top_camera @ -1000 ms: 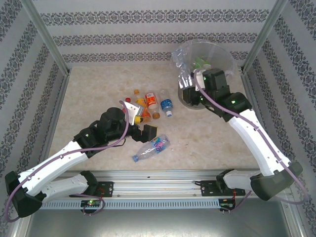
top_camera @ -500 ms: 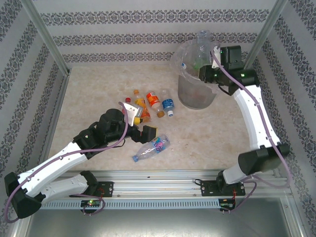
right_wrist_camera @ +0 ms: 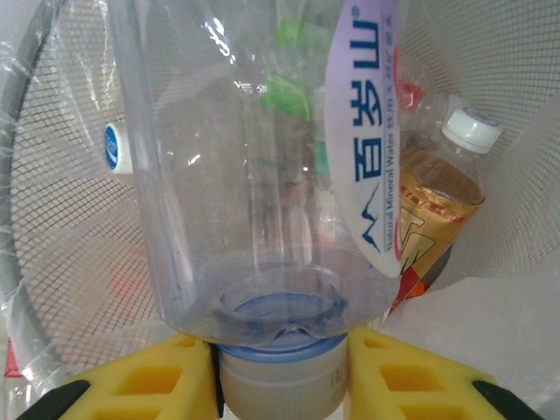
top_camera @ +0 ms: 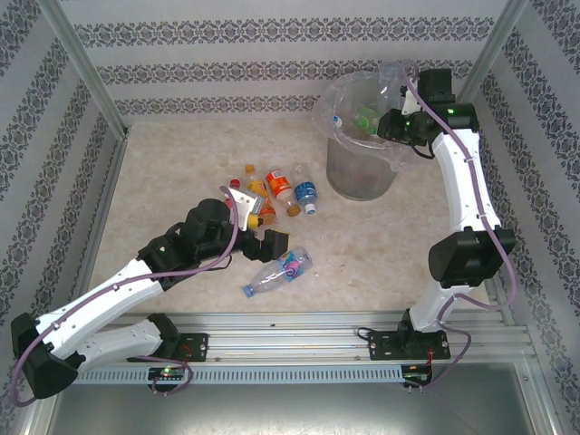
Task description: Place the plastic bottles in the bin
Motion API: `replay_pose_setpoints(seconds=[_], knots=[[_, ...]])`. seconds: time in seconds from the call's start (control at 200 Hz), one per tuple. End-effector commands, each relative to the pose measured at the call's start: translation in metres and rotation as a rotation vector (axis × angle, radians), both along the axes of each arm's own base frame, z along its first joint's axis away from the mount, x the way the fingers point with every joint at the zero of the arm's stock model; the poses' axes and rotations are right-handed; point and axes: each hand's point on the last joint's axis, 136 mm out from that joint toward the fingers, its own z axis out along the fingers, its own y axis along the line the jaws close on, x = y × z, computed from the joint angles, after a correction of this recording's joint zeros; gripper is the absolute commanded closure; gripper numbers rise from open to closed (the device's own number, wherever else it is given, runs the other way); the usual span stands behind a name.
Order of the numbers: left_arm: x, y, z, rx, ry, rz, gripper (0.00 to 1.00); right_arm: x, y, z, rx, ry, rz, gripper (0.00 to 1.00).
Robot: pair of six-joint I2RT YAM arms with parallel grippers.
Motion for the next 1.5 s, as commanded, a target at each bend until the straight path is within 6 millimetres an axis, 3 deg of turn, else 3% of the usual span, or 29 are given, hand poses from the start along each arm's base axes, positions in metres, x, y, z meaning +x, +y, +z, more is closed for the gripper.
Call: replay_pose_setpoints(seconds=[0.0, 0.315, 0.629, 0.819, 1.009, 1.164, 1.284, 1.494], knots=[[0.002, -0.009, 0.012, -0.039, -0.025, -0.007, 0.00, -0.004, 0.002, 0.005, 0.015, 0.010, 0.024, 0.62], [0.001, -0.008, 0.013, -0.043, -0.024, -0.008, 0.00, -0.007, -0.006, 0.010, 0.008, 0.010, 0.003, 0.51], [0.001, -0.006, 0.014, -0.044, -0.028, -0.002, 0.00, -0.018, -0.001, 0.033, 0.053, -0.057, 0.018, 0.48], [0.003, -0.004, 0.010, -0.010, -0.021, 0.010, 0.00, -0.042, 0.013, 0.047, 0.129, -0.124, 0.059, 0.46], [0.007, 0.003, 0.001, 0.047, -0.006, 0.045, 0.00, -0.086, 0.034, 0.058, 0.238, -0.184, 0.117, 0.40], [0.010, 0.004, -0.004, 0.073, 0.020, 0.062, 0.00, -0.124, 0.060, 0.049, 0.298, -0.205, 0.195, 0.34], [0.005, 0.000, -0.001, 0.060, 0.001, 0.020, 0.00, -0.147, 0.078, 0.032, 0.263, -0.202, 0.237, 0.33], [-0.002, 0.008, 0.003, 0.075, -0.020, 0.008, 0.00, -0.166, 0.103, -0.009, 0.195, -0.178, 0.266, 0.34]])
